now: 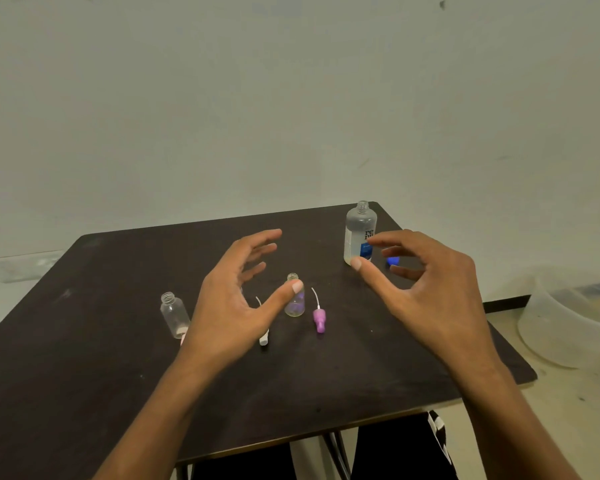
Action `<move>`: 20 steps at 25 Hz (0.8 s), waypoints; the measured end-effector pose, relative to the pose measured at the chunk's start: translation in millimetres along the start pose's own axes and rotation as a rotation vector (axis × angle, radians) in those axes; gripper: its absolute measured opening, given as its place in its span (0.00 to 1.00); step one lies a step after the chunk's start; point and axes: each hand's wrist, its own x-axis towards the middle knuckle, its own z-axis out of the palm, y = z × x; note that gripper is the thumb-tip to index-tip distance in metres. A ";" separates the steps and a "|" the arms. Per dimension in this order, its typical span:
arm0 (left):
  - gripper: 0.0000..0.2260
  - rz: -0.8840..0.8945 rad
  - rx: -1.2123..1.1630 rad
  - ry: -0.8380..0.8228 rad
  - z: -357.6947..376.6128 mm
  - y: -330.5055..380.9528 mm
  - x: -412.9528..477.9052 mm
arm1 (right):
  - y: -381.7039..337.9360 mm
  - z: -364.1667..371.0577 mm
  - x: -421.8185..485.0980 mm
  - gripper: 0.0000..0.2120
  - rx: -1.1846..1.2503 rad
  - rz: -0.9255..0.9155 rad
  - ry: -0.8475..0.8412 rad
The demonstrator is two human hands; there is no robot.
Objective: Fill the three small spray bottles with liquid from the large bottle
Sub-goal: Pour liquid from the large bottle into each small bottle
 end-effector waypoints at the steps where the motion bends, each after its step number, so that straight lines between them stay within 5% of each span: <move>1: 0.29 -0.003 0.001 -0.001 1.4 -1.7 1.0 | 2.2 1.0 0.5 0.25 -0.003 0.008 -0.005; 11: 0.30 -0.127 0.092 -0.003 28.8 -48.8 9.7 | 43.9 25.0 19.4 0.23 0.071 0.158 -0.052; 20: 0.35 -0.293 0.134 -0.046 59.6 -95.6 21.9 | 97.9 59.0 68.3 0.35 0.191 0.254 -0.060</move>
